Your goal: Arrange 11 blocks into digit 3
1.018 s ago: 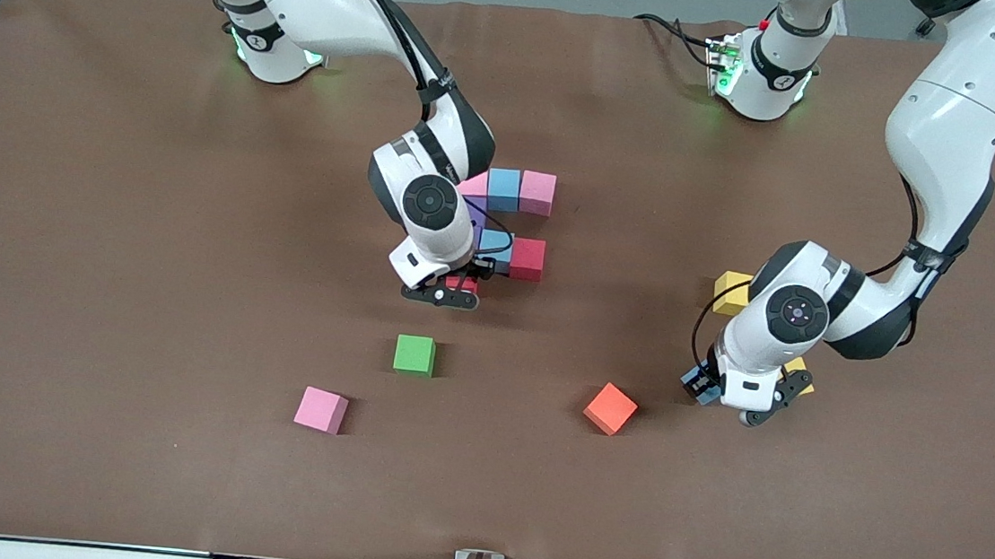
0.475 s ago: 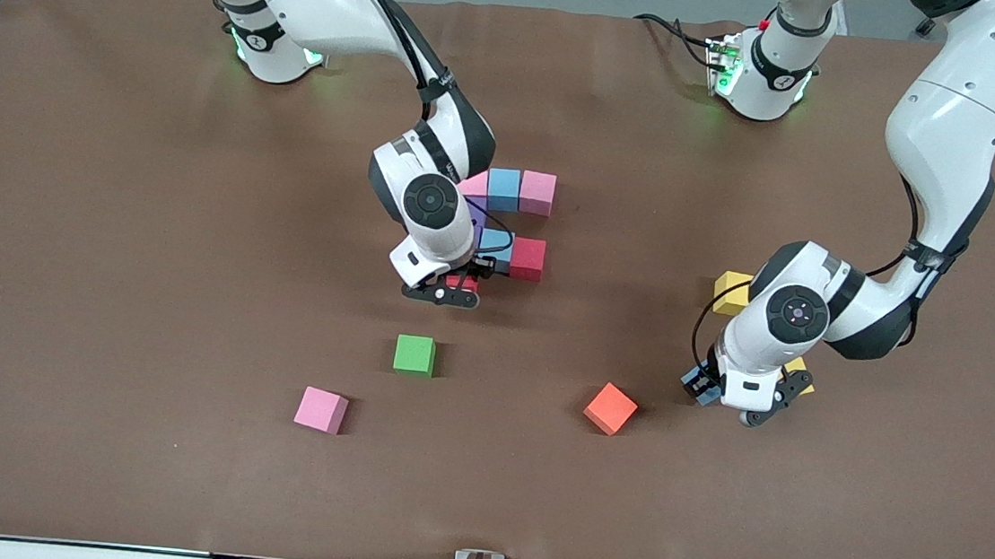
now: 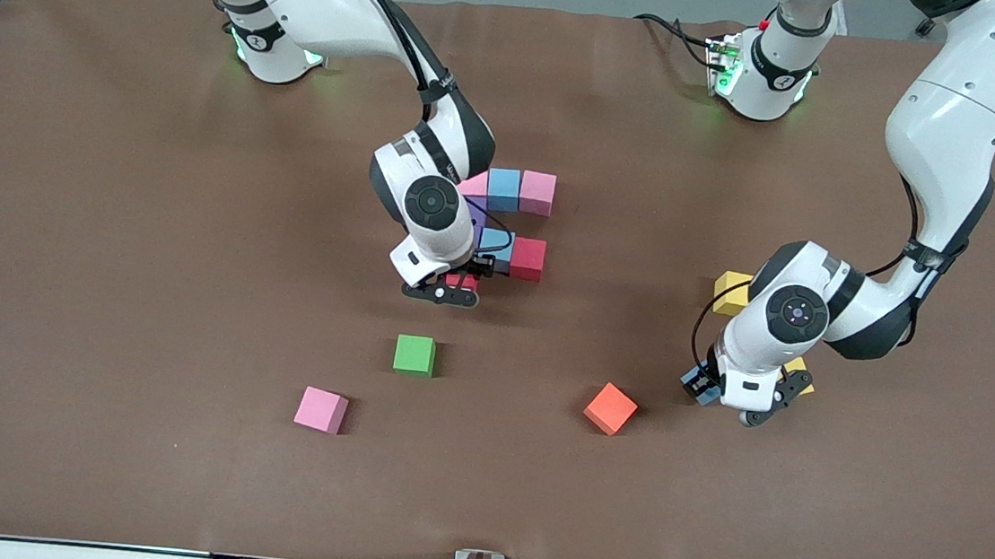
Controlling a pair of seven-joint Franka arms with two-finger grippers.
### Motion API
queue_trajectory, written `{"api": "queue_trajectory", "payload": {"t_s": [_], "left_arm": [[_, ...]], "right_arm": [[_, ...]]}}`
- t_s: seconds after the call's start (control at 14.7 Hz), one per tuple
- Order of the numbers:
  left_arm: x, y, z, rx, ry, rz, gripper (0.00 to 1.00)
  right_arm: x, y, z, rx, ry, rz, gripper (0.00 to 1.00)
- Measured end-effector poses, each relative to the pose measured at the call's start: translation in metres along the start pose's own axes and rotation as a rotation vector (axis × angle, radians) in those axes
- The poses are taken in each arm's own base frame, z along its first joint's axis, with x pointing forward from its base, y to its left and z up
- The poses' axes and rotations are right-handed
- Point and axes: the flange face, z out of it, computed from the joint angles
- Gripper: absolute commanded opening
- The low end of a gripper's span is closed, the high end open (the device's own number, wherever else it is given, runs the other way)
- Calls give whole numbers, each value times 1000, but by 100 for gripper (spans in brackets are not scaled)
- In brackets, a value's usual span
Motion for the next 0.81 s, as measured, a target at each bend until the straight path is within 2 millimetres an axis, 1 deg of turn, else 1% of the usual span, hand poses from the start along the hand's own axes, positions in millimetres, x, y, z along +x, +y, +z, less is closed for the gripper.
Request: {"api": "queue_trajectory", "payload": {"t_s": [0.14,0.34,0.68,0.81], "left_arm": [[0,0,0,0,0,0,46],[0,0,0,0,0,1,46],[0,1,0,-1,1,1,46],[1,1,-1,-3,2,-1,46]], "right_arm": [[0,0,2,-1,0,1,100],[4,-2,-4,7,10,1,100],[15,-7,-23,35,43,5,100],[23,-8,-34,50,60,11,100]]}}
